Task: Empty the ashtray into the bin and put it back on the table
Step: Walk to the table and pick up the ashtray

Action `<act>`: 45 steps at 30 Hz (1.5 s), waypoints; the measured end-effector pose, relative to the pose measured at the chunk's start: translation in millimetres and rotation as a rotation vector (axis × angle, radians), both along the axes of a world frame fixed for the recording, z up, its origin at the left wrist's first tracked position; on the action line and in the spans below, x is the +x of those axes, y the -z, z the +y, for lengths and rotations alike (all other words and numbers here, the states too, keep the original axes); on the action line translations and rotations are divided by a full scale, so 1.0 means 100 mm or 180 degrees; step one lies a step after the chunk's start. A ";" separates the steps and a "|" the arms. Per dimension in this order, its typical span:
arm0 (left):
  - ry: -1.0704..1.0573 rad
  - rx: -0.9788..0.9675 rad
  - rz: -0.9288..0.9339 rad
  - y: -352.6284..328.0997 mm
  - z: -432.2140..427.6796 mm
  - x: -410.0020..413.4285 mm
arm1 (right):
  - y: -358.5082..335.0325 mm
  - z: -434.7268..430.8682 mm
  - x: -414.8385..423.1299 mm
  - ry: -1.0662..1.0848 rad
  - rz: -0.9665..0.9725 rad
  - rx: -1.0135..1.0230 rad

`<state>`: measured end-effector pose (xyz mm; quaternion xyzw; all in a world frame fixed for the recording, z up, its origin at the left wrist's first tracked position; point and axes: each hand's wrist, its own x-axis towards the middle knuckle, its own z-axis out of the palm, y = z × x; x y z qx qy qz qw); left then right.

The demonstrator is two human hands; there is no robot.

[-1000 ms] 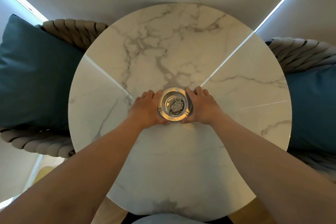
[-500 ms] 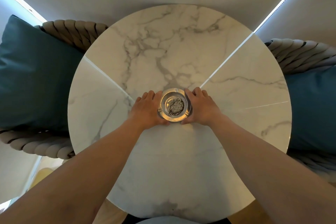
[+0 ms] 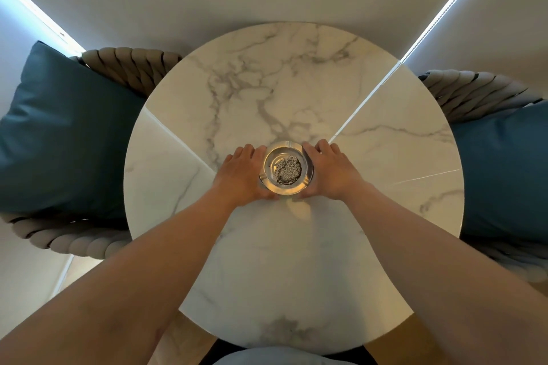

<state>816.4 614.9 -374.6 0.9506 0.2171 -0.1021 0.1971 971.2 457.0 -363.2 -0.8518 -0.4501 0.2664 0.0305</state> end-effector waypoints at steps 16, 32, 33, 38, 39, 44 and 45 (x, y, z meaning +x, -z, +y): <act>0.0298 0.0058 -0.0075 -0.48 -0.01 -0.51 | -0.51 -0.17 -0.60 0.0141 -0.0063 0.0145; -0.0086 0.0103 -0.0113 -0.68 -0.64 -1.07 | -0.69 -0.61 -0.95 -0.0254 0.0000 0.0235; -0.0128 0.0110 -0.0110 -0.69 -0.71 -1.10 | -0.71 -0.66 -0.96 -0.0302 -0.0010 0.0246; -0.0303 0.0153 -0.0208 -0.75 -1.08 -1.25 | -0.79 -0.93 -0.99 -0.0525 -0.0048 0.0343; -0.0335 0.0166 -0.0213 -0.77 -1.16 -1.28 | -0.81 -0.99 -1.00 -0.0574 -0.0056 0.0359; -0.0481 0.0207 -0.0275 -0.84 -1.48 -1.44 | -0.88 -1.22 -1.07 -0.0754 -0.0042 0.0426; -0.0495 0.0199 -0.0282 -0.85 -1.52 -1.46 | -0.88 -1.25 -1.09 -0.0771 -0.0044 0.0425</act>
